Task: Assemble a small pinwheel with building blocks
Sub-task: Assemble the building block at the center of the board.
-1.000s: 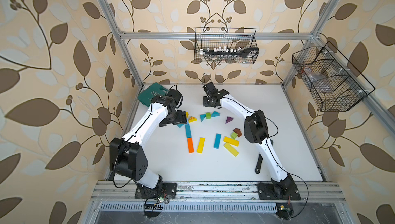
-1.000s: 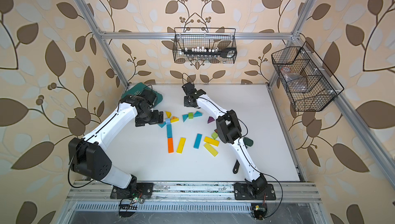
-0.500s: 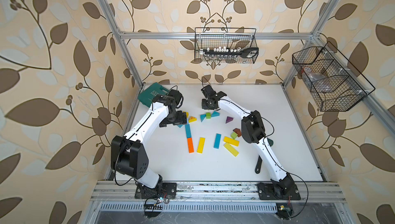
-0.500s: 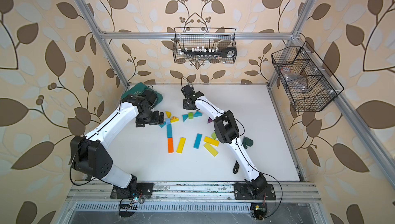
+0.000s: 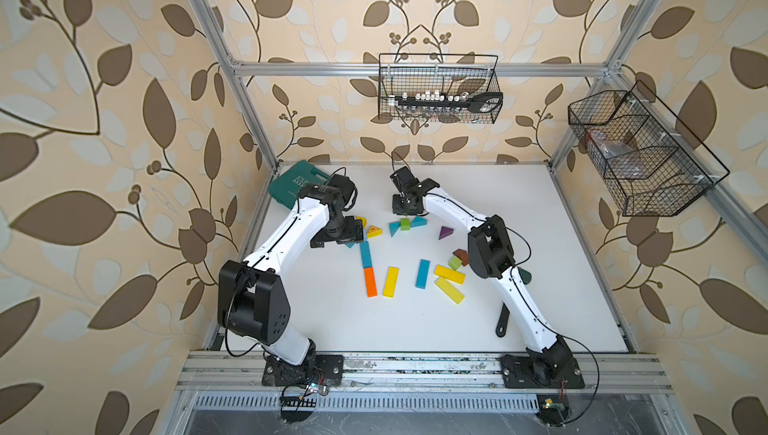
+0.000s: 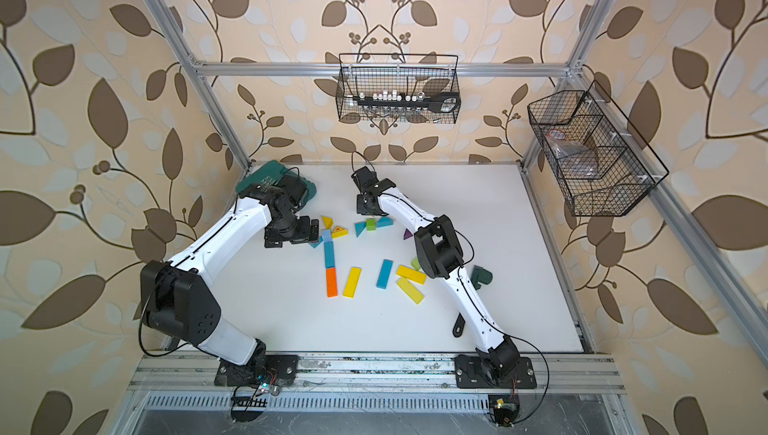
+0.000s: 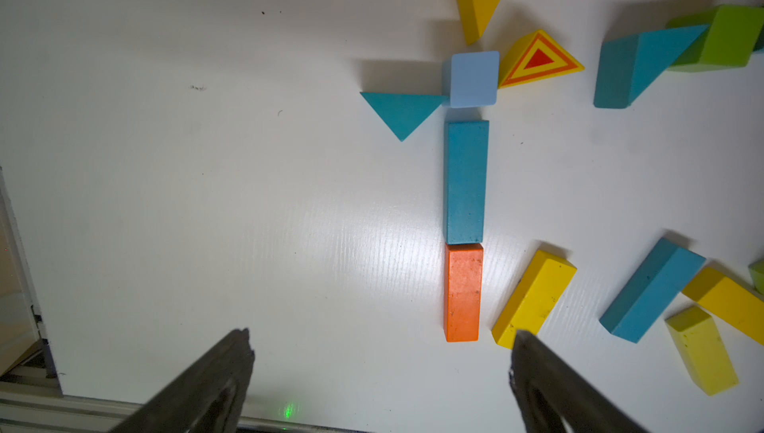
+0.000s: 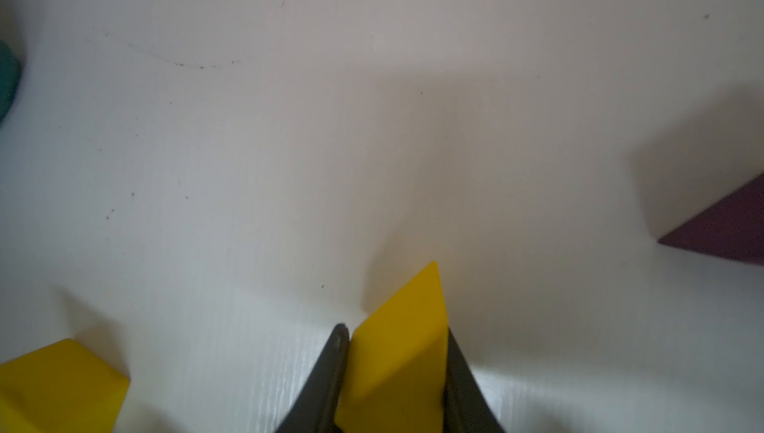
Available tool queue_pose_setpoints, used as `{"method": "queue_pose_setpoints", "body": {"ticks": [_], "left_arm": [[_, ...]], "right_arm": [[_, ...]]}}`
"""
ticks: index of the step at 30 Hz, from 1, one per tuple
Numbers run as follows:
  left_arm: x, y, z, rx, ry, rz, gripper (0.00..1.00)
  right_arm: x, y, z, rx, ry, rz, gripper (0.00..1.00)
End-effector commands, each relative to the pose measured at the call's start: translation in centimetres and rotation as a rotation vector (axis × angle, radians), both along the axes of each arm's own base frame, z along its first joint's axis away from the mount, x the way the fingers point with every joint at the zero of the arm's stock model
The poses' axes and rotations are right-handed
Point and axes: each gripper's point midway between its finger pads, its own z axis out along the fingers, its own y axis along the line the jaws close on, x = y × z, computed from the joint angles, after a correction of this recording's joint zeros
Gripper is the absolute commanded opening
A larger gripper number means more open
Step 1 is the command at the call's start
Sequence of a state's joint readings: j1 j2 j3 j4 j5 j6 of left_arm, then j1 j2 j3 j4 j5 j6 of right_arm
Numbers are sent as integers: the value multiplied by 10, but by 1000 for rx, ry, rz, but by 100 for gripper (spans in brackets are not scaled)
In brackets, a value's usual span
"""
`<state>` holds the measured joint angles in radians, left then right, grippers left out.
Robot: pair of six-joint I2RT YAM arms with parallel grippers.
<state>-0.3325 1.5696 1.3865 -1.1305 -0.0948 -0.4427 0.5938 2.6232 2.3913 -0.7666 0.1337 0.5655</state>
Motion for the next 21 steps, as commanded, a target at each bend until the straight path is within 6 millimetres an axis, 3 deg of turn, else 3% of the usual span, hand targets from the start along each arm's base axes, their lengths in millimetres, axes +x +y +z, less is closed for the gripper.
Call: {"method": "queue_pose_setpoints", "body": {"ticks": [1,9,14,17,21], "left_arm": [[-2,3,1,-3,20,-2,99],[-3,2,-1,-4,35,-2,99],[-3,2,-2,-5,39,-4,99],[-3,2,-2,-5,38,-4,99],[-2,4,1,-2,15,6,99]], "right_arm": [[-4,4,-21,-3,39,2,31],[-1,1,-13,-6,21,-12,43],[2,4,-1,15,3,-12,44],[2,7,14,36,-12,-5,44],[1,6,51,61,-56,5,46]]}}
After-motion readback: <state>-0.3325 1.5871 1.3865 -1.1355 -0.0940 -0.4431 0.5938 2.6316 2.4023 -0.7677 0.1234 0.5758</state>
